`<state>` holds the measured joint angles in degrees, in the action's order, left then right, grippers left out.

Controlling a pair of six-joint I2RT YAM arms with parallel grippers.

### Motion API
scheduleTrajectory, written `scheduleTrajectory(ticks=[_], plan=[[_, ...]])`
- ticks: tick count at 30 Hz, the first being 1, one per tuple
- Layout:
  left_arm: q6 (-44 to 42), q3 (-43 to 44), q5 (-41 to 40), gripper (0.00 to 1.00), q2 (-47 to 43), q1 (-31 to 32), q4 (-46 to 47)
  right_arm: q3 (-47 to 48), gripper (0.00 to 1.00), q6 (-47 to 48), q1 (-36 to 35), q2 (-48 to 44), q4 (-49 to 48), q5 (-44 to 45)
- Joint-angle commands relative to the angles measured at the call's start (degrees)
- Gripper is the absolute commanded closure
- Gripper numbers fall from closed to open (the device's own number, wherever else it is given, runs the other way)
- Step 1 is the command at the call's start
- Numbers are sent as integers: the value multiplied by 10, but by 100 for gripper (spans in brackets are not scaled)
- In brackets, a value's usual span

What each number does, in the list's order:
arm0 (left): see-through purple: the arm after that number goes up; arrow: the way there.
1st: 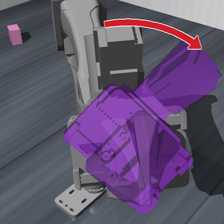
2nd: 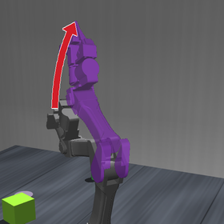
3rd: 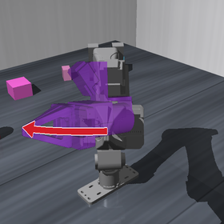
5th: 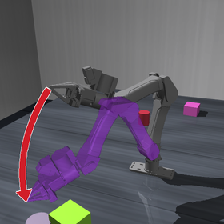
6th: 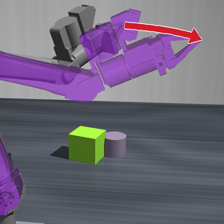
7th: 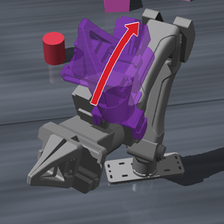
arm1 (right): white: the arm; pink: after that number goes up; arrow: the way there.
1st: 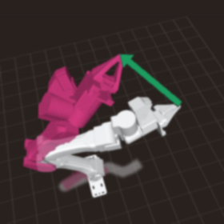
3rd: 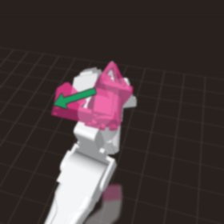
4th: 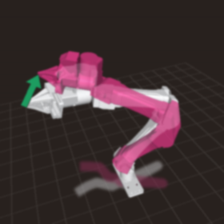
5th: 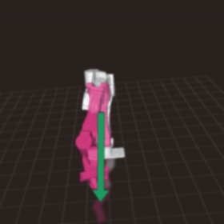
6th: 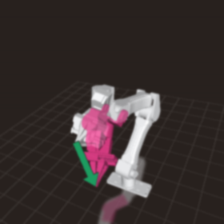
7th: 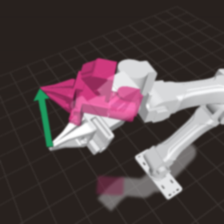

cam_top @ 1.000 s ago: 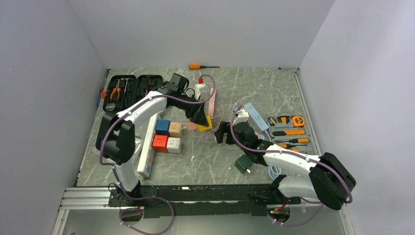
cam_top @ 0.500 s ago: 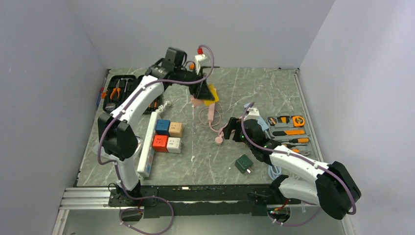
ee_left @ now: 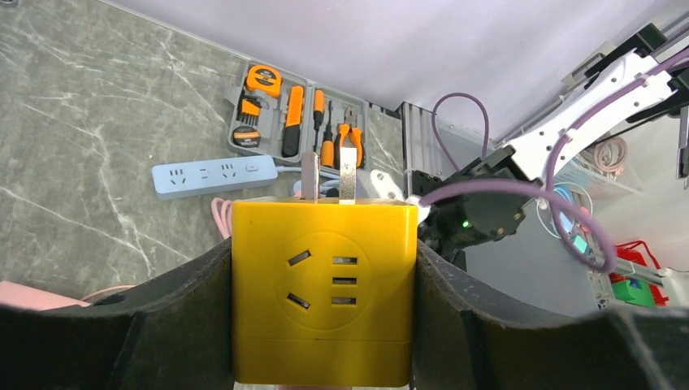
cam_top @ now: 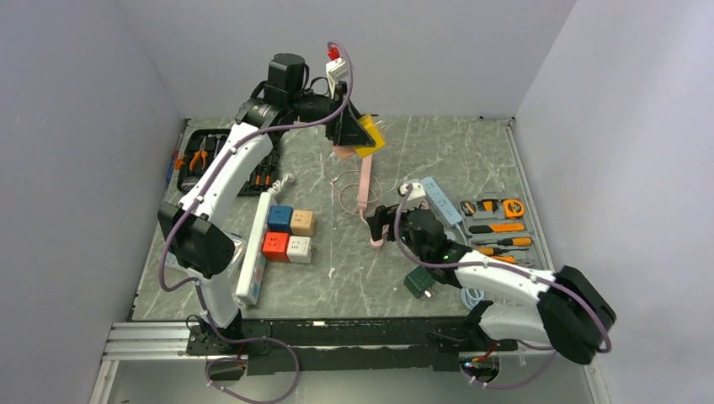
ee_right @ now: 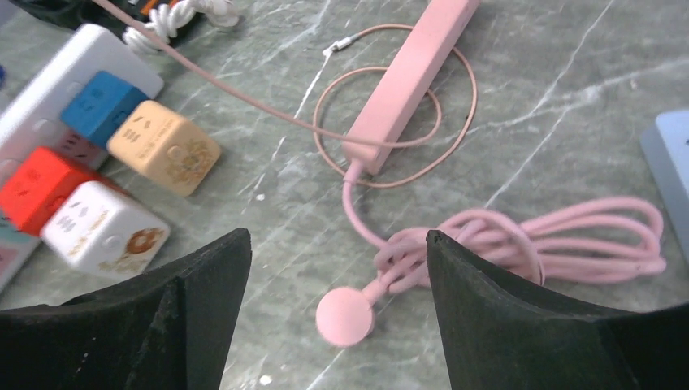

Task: Pull the plug off the socket
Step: Place the plug at the center of the board.

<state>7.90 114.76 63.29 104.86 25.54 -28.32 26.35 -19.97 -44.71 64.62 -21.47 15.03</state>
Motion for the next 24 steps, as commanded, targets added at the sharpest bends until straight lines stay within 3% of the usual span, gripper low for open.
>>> scheduleTrajectory(ticks=[1, 5, 11, 16, 19, 20, 24], plan=[[19, 16, 17, 100, -32, -3, 30, 36, 20, 117, -5, 89, -148, 21], [19, 11, 10, 100, -37, -11, 32, 52, 21, 179, -16, 191, -258, 27], [25, 5, 9, 100, -42, -24, 37, 119, 28, 237, -24, 319, -324, 82], [30, -6, 11, 100, -49, -33, 43, 155, 54, 264, -30, 384, -380, 172], [31, -8, 13, 100, -54, -38, 45, 163, 95, 281, -32, 399, -405, 244], [30, -8, 12, 100, -56, -41, 44, 155, 100, 284, -33, 389, -423, 264], [21, -9, 10, 100, -61, -52, 42, 135, 100, 341, -32, 337, -485, 317]])
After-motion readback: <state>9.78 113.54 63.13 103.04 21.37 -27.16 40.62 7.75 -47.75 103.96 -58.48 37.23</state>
